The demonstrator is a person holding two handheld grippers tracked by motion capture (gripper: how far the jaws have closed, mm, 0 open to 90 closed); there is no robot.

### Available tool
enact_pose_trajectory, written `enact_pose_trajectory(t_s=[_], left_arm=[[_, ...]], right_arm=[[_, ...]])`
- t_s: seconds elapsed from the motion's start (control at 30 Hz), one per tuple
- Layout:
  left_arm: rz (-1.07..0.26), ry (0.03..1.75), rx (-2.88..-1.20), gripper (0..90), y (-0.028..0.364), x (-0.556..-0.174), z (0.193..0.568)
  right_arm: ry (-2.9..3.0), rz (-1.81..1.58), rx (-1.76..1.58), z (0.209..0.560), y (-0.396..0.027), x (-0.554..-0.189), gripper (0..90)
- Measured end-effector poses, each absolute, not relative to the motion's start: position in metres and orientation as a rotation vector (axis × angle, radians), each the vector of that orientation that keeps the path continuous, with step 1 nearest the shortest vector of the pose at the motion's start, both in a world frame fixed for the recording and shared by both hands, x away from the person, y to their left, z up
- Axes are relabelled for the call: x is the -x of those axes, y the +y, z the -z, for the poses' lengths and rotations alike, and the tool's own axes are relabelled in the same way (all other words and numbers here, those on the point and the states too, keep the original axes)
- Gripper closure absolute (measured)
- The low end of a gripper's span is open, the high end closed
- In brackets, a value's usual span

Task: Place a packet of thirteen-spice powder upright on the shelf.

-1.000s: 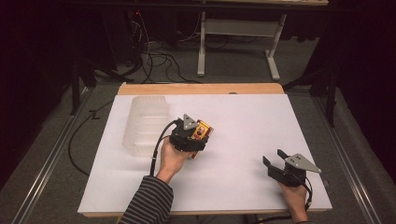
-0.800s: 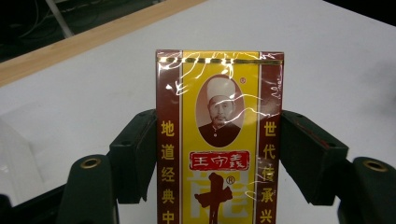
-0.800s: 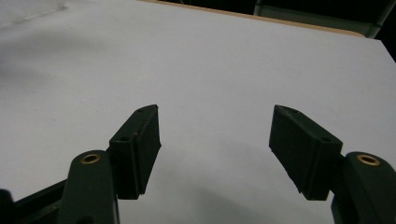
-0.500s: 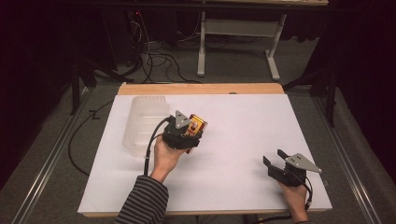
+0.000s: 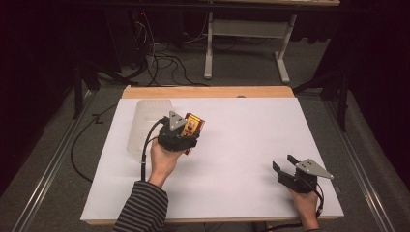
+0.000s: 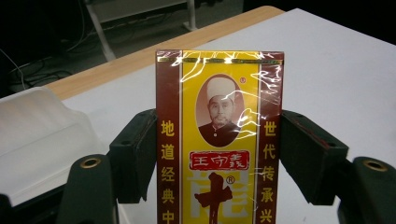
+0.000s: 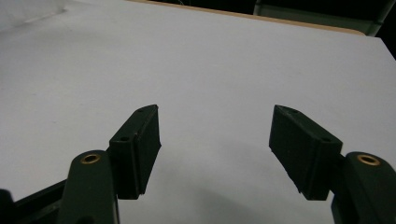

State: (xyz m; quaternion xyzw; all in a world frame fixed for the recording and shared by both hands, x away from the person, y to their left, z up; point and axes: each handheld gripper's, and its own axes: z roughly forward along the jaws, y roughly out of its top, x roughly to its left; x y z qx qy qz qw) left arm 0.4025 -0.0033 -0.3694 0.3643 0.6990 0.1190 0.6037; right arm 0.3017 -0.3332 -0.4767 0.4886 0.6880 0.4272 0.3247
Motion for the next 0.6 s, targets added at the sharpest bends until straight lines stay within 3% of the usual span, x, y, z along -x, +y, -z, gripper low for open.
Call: enact_pose_trajectory(t_s=[0.6], left_arm=[[-0.328,1.627,-0.746,33.0,0.021,-0.410,0.359]], right_arm=[[1.839,-1.135,-1.353,0.477,-0.337,-0.308,33.8]])
